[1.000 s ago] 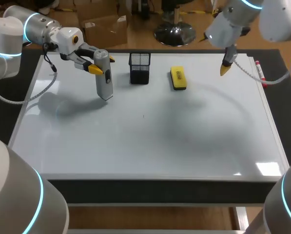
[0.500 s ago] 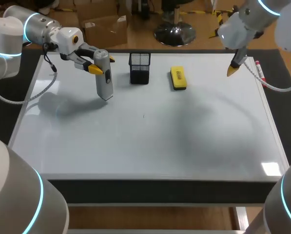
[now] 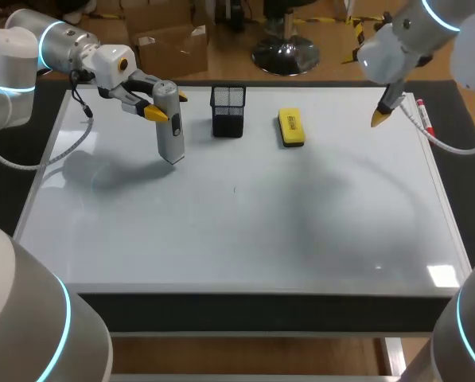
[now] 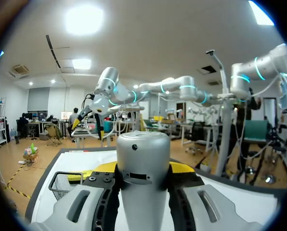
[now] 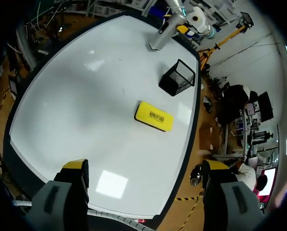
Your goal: Pick up the inspection probe, press it on each red-marked spot on the whiteboard one by one, put down the probe, pick up the eraser, and wipe off all the red marks.
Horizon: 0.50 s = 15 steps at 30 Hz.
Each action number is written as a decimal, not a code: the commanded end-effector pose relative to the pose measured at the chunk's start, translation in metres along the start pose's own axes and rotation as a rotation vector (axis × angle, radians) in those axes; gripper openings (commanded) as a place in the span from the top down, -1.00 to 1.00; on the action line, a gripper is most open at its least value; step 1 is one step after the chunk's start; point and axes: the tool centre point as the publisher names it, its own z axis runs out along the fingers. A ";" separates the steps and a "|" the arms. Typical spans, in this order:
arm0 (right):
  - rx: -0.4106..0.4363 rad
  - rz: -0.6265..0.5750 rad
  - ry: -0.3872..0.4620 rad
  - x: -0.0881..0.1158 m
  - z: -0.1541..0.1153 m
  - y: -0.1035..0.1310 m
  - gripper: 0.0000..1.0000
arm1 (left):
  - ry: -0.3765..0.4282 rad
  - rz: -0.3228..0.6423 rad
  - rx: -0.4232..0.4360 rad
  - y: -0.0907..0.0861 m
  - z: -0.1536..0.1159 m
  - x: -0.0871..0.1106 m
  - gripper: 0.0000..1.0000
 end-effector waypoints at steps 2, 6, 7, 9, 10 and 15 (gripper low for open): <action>0.002 -0.002 0.003 0.000 0.000 0.000 -1.00 | -0.021 -0.022 -0.015 -0.010 0.003 -0.004 1.00; 0.002 -0.002 0.003 0.000 0.000 0.000 -1.00 | -0.063 -0.027 -0.021 -0.028 0.003 -0.009 1.00; 0.002 -0.002 0.003 0.000 0.000 0.000 -1.00 | -0.069 -0.021 -0.020 -0.032 0.003 -0.010 1.00; 0.002 -0.002 0.003 0.000 0.000 0.000 -1.00 | -0.085 -0.028 -0.024 -0.040 0.001 -0.015 1.00; 0.002 -0.002 0.003 0.000 0.000 0.000 -1.00 | -0.098 -0.029 -0.024 -0.044 0.000 -0.017 1.00; 0.002 -0.002 0.003 0.000 0.000 0.000 -1.00 | -0.165 -0.055 -0.011 -0.062 -0.002 -0.032 1.00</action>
